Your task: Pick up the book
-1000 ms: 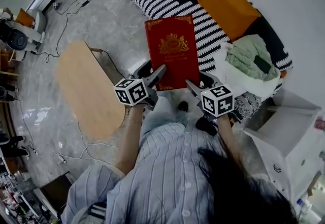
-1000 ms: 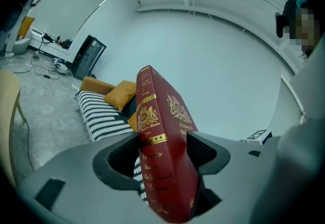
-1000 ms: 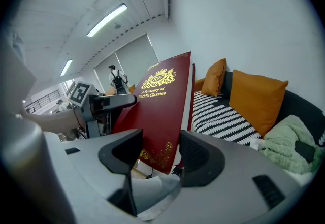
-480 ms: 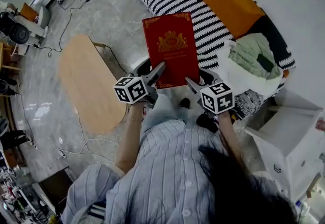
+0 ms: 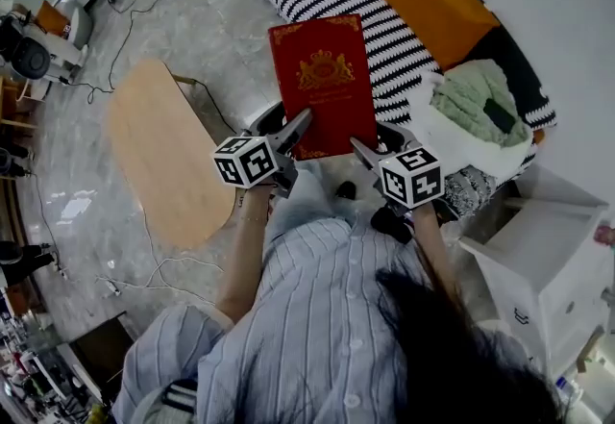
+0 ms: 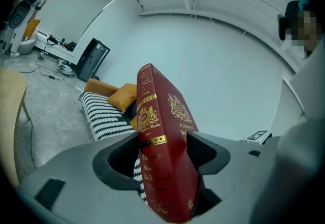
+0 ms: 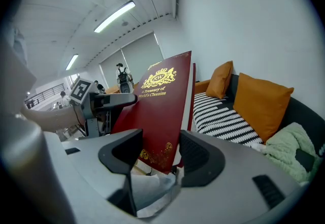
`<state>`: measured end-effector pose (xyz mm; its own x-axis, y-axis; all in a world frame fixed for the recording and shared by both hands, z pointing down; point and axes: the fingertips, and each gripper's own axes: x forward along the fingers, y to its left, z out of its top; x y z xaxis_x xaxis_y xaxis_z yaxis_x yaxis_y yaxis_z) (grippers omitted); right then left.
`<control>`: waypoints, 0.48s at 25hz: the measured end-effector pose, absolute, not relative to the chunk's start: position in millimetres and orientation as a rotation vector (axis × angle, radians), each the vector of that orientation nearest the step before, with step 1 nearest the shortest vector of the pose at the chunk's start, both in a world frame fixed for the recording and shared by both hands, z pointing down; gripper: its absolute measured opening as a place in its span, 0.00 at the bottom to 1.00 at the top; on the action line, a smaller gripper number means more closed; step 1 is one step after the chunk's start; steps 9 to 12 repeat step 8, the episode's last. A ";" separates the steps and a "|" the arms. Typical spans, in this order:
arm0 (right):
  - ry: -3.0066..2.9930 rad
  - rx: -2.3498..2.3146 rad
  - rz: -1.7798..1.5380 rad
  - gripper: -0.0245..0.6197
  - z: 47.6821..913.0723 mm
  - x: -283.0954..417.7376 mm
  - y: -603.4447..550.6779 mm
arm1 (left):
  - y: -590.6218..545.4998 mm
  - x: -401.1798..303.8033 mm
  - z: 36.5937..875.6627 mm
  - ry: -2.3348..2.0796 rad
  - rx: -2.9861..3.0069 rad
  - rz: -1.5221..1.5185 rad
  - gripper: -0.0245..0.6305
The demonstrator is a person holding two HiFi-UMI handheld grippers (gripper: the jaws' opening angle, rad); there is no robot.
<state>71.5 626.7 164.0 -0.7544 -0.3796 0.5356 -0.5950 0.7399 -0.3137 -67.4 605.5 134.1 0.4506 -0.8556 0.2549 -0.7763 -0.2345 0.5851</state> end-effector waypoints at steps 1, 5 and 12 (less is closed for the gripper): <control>-2.498 0.742 0.663 0.41 163.8 71.3 626.9 | 605.7 -67.4 133.7 -1.358 2.045 -0.156 0.50; -2.495 0.740 0.664 0.41 162.4 71.3 626.3 | 604.8 -67.6 132.1 -1.354 2.045 -0.157 0.50; -2.495 0.741 0.661 0.41 161.2 72.5 622.0 | 600.3 -66.6 131.0 -1.349 2.048 -0.159 0.50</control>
